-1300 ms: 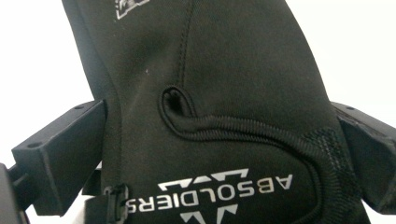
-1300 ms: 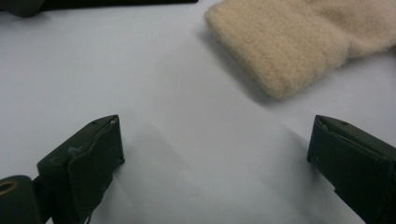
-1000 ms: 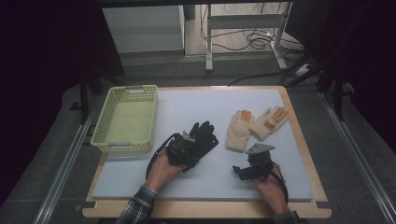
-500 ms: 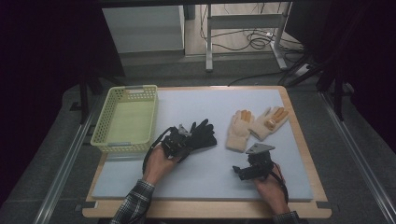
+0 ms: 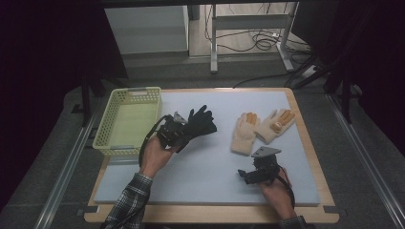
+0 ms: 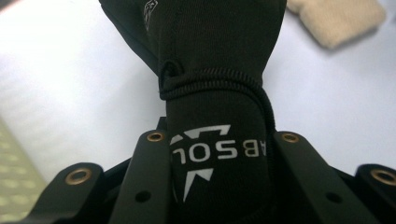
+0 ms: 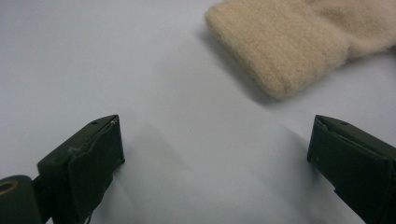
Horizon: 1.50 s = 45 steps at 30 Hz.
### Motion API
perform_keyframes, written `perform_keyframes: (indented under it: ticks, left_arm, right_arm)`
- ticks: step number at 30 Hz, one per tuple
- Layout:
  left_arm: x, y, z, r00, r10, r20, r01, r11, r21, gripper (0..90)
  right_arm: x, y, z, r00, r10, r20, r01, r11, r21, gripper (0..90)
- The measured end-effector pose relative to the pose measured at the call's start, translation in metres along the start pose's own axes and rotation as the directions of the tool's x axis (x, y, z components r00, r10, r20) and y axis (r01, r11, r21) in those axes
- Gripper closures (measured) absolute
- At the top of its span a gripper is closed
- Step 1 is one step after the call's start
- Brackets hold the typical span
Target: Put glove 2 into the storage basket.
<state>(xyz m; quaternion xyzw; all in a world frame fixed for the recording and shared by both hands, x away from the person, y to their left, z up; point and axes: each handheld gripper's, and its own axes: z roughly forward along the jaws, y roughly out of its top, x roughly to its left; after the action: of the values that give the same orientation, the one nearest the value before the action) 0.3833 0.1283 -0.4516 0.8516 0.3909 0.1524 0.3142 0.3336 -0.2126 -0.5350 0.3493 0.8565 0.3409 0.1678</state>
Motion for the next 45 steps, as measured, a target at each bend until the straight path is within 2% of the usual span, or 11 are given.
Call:
perform_keyframes:
  ticks: [11,19,29,30,31,32,35,36,37,38,45]
  left_arm:
    - [0.036,0.006,-0.028,0.9954,-0.067,-0.069,0.065,0.9973,-0.035,70.3]
    - [0.067,0.003,-0.050,0.9787,-0.139,-0.151,0.133,0.9897,-0.053,70.0]
    - [0.119,-0.026,-0.072,0.9336,-0.260,-0.247,0.246,0.9654,-0.086,69.7]
    - [0.128,-0.034,-0.076,0.9222,-0.279,-0.268,0.265,0.9602,-0.089,69.7]
    - [0.128,-0.034,-0.076,0.9222,-0.279,-0.268,0.265,0.9602,-0.089,69.7]
    - [0.136,-0.042,-0.079,0.9088,-0.300,-0.290,0.286,0.9540,-0.091,69.6]
    - [0.145,-0.050,-0.081,0.8951,-0.321,-0.310,0.308,0.9471,-0.091,69.6]
    - [0.152,-0.057,-0.081,0.8828,-0.339,-0.325,0.329,0.9404,-0.087,69.5]
    - [0.152,-0.057,-0.081,0.8828,-0.339,-0.325,0.329,0.9404,-0.087,69.4]
    - [0.160,-0.065,-0.080,0.8715,-0.359,-0.335,0.353,0.9323,-0.080,69.3]
    - [0.174,-0.083,-0.069,0.8467,-0.393,-0.359,0.402,0.9142,-0.053,68.8]
  right_arm:
    - [0.000,0.000,0.000,1.0000,-0.002,0.000,0.002,1.000,-0.001,3.2]
    - [0.000,0.000,0.000,1.0000,-0.001,0.000,0.001,1.000,-0.003,3.3]
    - [0.000,0.000,0.000,1.0000,-0.001,0.000,0.001,1.000,-0.003,3.2]
    - [0.000,0.000,0.000,1.0000,-0.001,0.000,0.001,1.000,-0.004,3.2]
    - [0.000,0.000,0.000,1.0000,-0.001,0.000,0.001,1.000,-0.003,3.2]
    - [0.000,0.000,0.000,1.0000,-0.001,0.000,0.001,1.000,-0.003,3.2]
    - [0.000,0.000,0.000,1.0000,0.000,0.000,0.000,1.000,-0.003,3.2]
    - [0.000,0.000,0.000,1.0000,0.000,0.000,0.000,1.000,-0.003,3.2]
    - [0.000,0.000,0.000,1.0000,0.000,0.000,0.000,1.000,-0.003,3.2]
    - [0.000,0.000,0.000,1.0000,0.000,0.000,0.000,1.000,-0.003,3.2]
    - [0.000,0.000,0.000,1.0000,0.000,0.000,0.000,1.000,-0.004,3.2]
